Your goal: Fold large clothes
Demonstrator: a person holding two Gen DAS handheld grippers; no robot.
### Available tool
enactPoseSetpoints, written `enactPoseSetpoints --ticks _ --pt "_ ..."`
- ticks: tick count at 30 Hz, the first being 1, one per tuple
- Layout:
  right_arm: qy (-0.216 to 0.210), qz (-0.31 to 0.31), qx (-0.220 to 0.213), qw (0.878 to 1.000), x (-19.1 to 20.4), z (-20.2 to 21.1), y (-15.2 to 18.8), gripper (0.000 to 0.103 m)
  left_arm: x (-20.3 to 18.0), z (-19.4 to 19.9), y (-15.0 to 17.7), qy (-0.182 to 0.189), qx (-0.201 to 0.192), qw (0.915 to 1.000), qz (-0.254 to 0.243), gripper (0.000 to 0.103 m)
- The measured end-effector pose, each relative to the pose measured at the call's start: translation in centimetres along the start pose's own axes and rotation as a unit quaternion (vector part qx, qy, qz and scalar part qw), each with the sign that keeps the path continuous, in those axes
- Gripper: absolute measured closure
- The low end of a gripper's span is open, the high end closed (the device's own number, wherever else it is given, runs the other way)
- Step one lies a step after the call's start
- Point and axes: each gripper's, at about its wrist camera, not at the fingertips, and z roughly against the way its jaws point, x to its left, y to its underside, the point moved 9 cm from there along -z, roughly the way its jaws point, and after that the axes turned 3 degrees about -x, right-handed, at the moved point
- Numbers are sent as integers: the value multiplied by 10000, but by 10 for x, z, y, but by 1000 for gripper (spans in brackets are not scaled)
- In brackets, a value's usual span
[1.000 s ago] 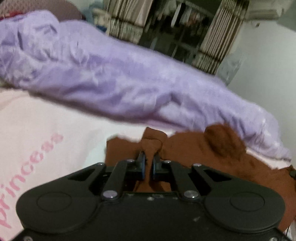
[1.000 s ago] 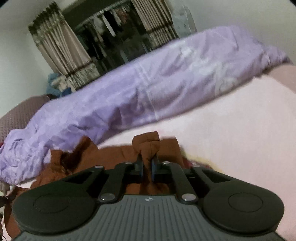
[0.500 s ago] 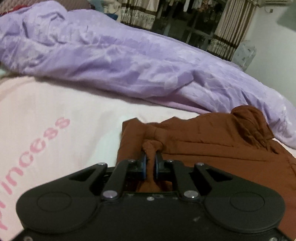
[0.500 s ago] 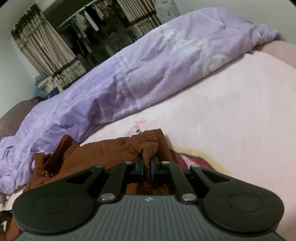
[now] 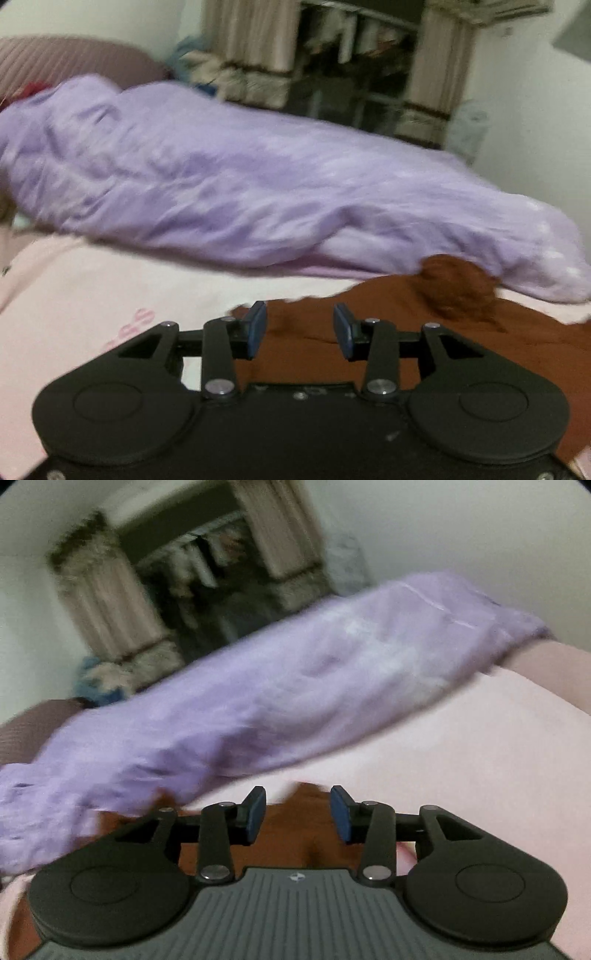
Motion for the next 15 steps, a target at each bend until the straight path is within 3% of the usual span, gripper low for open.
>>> enactPoseSetpoints --ticks 3,9,15 --pt "-728 199 78 9971 52 16 13 55 -48 15 7 456 -32 9987 -234 61" --pt "-1508 998 429 9826 150 24 71 65 -127 9 42 1177 250 9914 -516 59" --pt "-1554 1096 906 9776 183 0 128 73 -152 -25 74 1405 587 9880 -267 59"
